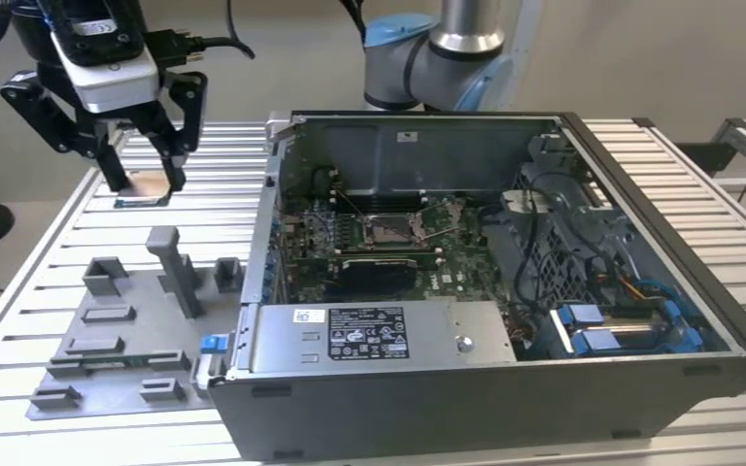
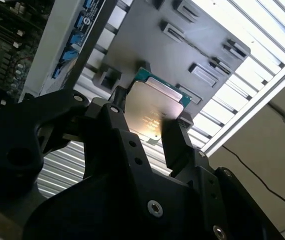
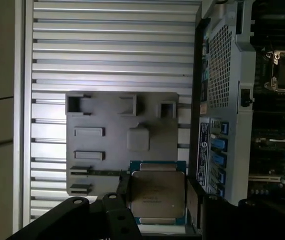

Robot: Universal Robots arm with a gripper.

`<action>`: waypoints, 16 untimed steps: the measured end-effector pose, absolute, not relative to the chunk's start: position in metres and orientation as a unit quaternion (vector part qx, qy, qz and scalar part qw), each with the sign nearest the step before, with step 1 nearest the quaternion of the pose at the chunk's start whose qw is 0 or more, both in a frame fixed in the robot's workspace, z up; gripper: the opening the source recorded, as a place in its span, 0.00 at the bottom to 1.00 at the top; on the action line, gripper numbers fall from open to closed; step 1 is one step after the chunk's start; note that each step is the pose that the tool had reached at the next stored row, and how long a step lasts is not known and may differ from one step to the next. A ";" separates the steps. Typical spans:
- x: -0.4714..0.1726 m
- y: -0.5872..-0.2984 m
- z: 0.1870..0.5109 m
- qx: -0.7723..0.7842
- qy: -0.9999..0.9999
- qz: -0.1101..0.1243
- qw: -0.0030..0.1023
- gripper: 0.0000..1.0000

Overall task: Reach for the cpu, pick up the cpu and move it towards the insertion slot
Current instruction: 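Pick up the cpu and move it towards the insertion slot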

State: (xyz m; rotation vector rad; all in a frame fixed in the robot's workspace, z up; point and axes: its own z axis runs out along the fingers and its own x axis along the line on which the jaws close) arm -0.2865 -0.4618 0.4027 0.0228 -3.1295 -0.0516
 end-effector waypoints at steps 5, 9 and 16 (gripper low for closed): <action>-0.272 -0.462 0.403 0.007 -1.000 -0.016 0.006 0.00; -0.259 -0.462 0.403 0.007 -1.000 -0.016 0.006 0.00; -0.240 -0.461 0.403 0.008 -1.000 -0.016 0.006 0.00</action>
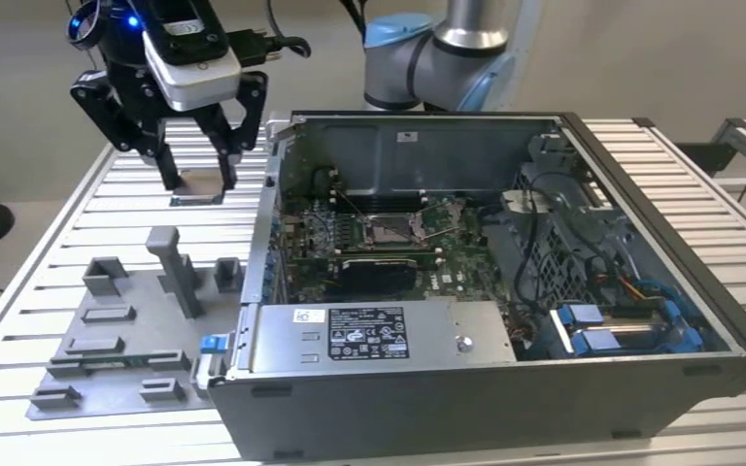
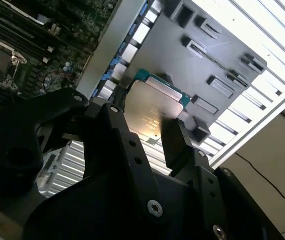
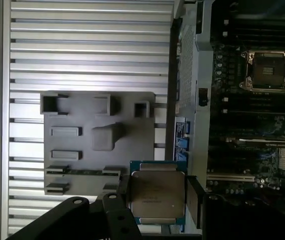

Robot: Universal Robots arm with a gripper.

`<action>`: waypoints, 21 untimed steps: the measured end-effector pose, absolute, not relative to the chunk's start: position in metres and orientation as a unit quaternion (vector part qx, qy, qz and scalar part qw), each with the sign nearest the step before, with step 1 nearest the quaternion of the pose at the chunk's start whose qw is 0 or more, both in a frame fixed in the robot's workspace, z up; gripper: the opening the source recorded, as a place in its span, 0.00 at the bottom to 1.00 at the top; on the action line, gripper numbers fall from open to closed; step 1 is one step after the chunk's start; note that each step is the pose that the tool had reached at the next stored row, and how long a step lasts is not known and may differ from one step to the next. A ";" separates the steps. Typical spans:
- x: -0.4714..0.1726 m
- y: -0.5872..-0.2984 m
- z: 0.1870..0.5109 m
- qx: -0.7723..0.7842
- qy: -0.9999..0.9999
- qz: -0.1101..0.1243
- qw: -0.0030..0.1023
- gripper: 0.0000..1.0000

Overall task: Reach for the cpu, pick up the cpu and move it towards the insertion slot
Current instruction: 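Pick up the cpu and move it towards the insertion slot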

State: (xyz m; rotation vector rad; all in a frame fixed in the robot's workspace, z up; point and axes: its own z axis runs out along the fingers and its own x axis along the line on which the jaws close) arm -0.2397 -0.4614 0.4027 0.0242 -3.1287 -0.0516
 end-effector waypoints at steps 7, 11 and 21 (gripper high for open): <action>-0.222 -0.461 0.403 0.008 -1.000 -0.016 0.006 0.00; -0.213 -0.460 0.403 0.008 -1.000 -0.016 0.006 0.00; -0.189 -0.460 0.403 0.008 -1.000 -0.016 0.006 0.00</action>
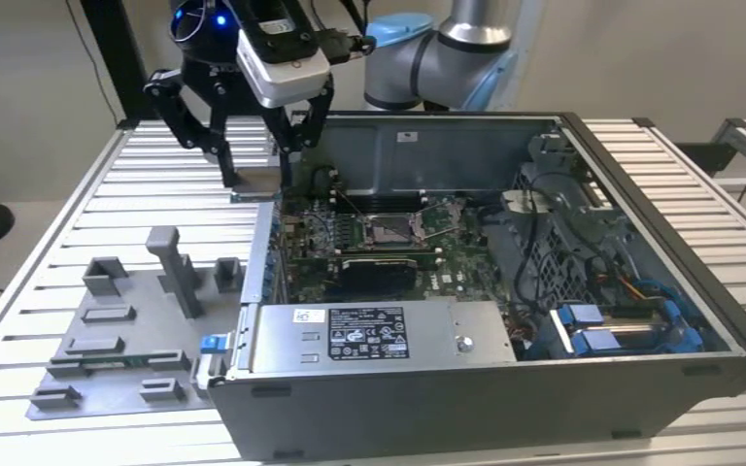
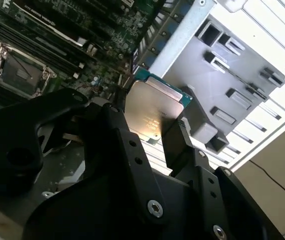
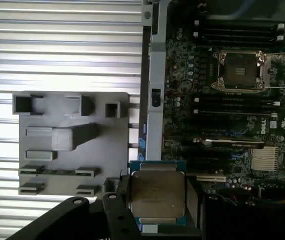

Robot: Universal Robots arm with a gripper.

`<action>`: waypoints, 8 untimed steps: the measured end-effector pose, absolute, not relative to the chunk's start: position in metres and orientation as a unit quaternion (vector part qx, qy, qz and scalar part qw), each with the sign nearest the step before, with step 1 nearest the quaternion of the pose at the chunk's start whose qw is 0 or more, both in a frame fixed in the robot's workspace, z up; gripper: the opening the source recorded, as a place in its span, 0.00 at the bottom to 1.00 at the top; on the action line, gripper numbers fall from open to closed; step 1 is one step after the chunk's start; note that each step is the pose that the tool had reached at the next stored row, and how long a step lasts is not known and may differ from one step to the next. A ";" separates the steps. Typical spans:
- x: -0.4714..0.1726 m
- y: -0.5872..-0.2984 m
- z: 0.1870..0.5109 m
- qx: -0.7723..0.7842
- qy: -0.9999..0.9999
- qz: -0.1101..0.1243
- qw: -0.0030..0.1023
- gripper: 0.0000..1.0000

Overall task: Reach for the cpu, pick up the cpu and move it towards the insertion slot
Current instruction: 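Pick up the cpu and move it towards the insertion slot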

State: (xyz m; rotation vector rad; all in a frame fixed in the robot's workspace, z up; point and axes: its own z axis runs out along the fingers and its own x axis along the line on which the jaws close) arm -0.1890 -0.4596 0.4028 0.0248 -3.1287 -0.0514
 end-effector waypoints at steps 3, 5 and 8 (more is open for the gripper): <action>-0.183 -0.459 0.403 0.008 -1.000 -0.016 0.006 0.00; -0.178 -0.459 0.403 0.008 -1.000 -0.016 0.006 0.00; -0.172 -0.459 0.403 0.008 -1.000 -0.016 0.006 0.00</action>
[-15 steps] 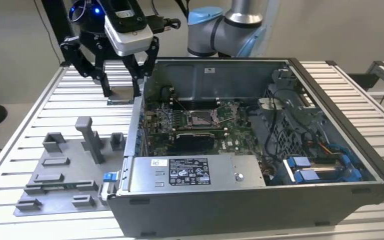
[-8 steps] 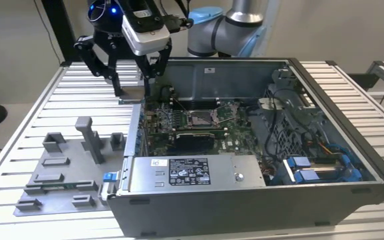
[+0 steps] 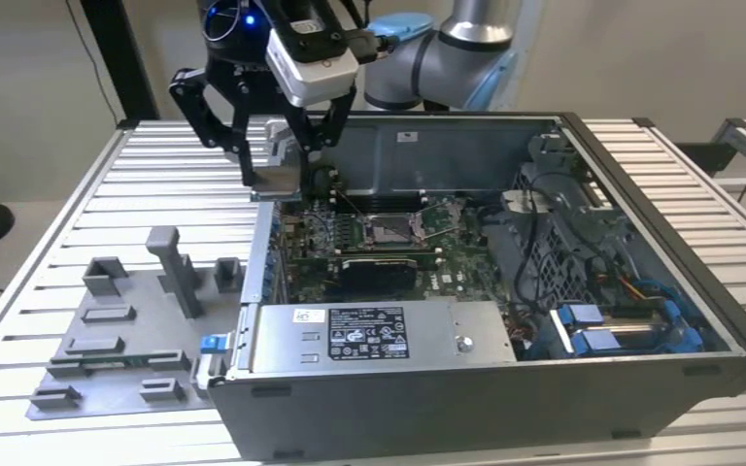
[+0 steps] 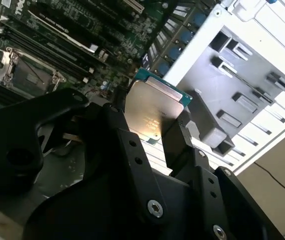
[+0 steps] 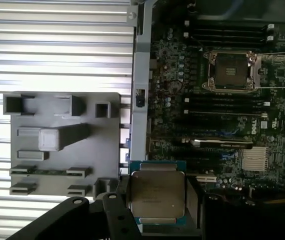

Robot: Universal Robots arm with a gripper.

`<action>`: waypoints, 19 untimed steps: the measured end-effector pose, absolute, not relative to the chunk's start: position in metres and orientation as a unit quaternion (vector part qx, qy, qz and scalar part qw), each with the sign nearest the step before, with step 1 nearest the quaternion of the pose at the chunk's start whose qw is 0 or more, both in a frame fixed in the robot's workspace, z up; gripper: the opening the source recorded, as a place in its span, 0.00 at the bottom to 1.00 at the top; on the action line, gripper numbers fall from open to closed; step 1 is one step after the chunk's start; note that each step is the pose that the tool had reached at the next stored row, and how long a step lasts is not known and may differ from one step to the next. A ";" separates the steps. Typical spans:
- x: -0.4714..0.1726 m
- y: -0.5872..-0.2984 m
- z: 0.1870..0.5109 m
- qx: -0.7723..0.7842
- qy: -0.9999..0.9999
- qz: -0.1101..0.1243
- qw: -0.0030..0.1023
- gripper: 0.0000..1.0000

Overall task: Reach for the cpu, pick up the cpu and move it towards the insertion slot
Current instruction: 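Pick up the cpu and move it towards the insertion slot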

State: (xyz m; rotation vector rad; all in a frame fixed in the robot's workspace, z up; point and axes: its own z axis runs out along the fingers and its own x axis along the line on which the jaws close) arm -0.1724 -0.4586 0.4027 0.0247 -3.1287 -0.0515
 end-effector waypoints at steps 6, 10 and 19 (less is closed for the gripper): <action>-0.161 -0.458 0.403 0.008 -1.000 -0.016 0.006 0.00; -0.153 -0.457 0.403 0.008 -1.000 -0.016 0.006 0.00; -0.138 -0.455 0.403 0.008 -1.000 -0.016 0.006 0.00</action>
